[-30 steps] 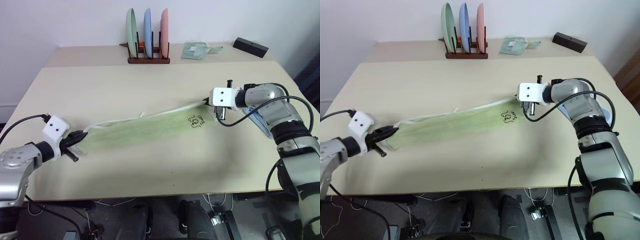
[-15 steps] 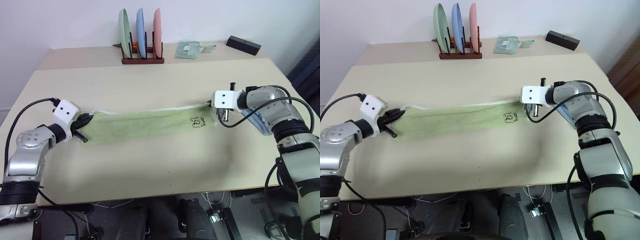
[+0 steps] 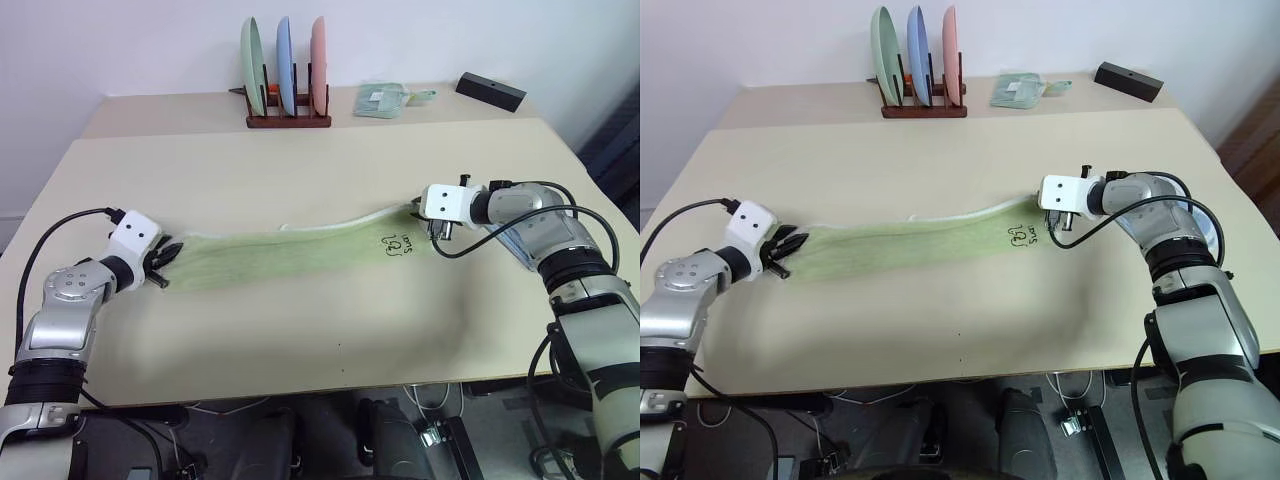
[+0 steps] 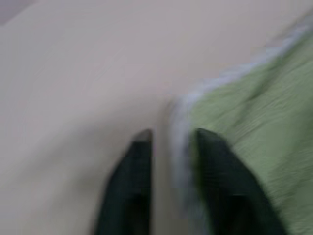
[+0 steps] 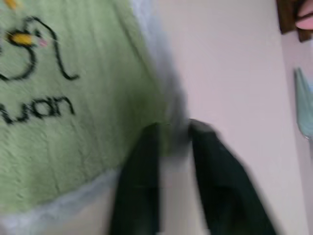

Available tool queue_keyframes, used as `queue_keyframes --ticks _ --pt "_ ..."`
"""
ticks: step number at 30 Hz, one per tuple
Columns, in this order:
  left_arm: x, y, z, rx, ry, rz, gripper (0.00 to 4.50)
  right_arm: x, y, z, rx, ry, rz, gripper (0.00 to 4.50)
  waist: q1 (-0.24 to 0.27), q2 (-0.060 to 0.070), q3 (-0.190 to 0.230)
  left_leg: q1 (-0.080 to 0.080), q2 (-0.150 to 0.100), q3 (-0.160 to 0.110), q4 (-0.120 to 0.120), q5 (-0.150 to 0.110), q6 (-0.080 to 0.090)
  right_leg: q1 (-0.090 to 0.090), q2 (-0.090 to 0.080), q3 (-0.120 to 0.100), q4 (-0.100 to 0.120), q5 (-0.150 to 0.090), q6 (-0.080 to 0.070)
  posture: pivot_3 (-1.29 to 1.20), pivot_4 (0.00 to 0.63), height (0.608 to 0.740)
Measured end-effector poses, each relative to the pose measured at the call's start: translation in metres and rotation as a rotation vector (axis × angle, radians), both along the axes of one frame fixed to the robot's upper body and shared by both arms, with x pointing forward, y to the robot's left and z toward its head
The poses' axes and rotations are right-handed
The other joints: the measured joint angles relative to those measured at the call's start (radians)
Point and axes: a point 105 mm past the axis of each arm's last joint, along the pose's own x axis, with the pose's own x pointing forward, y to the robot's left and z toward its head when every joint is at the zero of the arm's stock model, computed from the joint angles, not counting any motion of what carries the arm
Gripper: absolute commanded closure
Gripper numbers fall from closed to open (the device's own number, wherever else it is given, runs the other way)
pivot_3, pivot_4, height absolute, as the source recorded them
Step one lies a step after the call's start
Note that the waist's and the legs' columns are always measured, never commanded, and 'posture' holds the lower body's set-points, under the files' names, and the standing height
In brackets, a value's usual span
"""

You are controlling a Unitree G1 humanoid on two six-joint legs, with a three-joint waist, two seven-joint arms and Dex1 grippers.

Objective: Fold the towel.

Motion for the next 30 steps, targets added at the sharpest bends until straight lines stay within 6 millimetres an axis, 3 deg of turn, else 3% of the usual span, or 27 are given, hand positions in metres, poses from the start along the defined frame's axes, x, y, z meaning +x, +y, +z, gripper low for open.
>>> queue_keyframes --ticks 6,9,12,13,16,19,22,25,28,30 --pt "0.001 0.002 0.007 -0.079 -0.111 0.120 2.60 -0.004 -0.022 0.009 -0.027 -0.084 -0.067 2.20 -0.001 0.000 0.000 0.000 0.000 0.000 0.000 0.000 0.000 0.000 0.000 0.001 0.001 0.000 0.000 0.00 0.150 0.740" --pt "-0.008 0.009 -0.005 -0.126 -0.091 0.187 1.73 -0.012 -0.038 0.005 0.029 -0.054 -0.125 1.35 0.000 0.000 0.000 0.000 0.000 0.000 0.000 0.000 0.000 0.000 0.000 0.001 0.001 0.000 0.000 0.00 0.150 0.740" --pt "-0.013 0.015 -0.009 -0.095 -0.084 0.237 0.26 -0.024 -0.041 0.004 0.197 0.016 -0.179 0.00 0.001 0.000 0.000 0.000 0.000 0.000 0.000 0.000 0.000 0.000 0.000 0.001 0.001 0.000 0.000 0.00 0.150 0.740" --pt "-0.013 0.016 -0.007 -0.075 -0.094 0.249 0.06 -0.030 -0.042 0.004 0.283 0.055 -0.201 0.00 0.004 0.000 0.000 0.000 0.001 0.000 0.001 0.000 0.000 0.000 0.000 0.001 0.001 0.000 0.000 0.00 0.150 0.740" --pt "-0.015 0.017 0.000 -0.031 -0.134 0.245 0.06 -0.057 -0.037 -0.002 0.507 0.221 -0.224 0.00 0.015 -0.001 0.000 0.000 0.001 -0.001 0.001 0.000 0.000 0.001 -0.003 0.001 0.001 0.000 0.000 0.00 0.150 0.740" --pt "-0.014 -0.003 0.017 -0.050 -0.219 0.145 0.06 -0.094 -0.023 -0.017 0.681 0.452 -0.211 0.00 0.031 -0.001 -0.001 0.000 0.001 -0.001 0.002 -0.001 0.001 0.001 -0.005 0.001 -0.001 0.000 0.000 0.00 0.150 0.740" --pt "-0.015 -0.030 0.032 -0.063 -0.269 -0.004 0.06 -0.116 -0.008 -0.024 0.827 0.605 -0.227 0.00 0.028 -0.001 -0.001 0.001 0.000 -0.001 0.002 -0.004 0.005 0.001 -0.005 0.001 -0.001 0.000 0.000 0.00 0.150 0.740" --pt "-0.020 -0.070 0.037 -0.082 -0.257 -0.215 0.06 -0.120 0.004 -0.029 0.996 0.682 -0.312 0.00 0.026 -0.003 -0.002 0.001 0.001 -0.001 0.002 -0.004 0.005 0.001 -0.005 0.001 0.000 0.000 -0.001 0.00 0.150 0.740" --pt "-0.032 -0.116 0.034 -0.097 -0.203 -0.452 0.06 -0.116 0.018 -0.053 1.168 0.779 -0.469 0.00 0.024 -0.003 -0.002 0.001 0.001 -0.001 0.002 -0.001 0.001 0.000 -0.005 0.002 0.001 0.000 -0.001 0.00 0.150 0.740" --pt "-0.040 -0.132 0.031 -0.088 -0.171 -0.553 0.06 -0.114 0.023 -0.062 1.229 0.820 -0.549 0.00 0.025 -0.002 -0.002 0.000 0.000 0.000 0.002 -0.001 0.001 0.000 -0.005 0.002 0.001 0.000 -0.001 0.00 0.150 0.740"
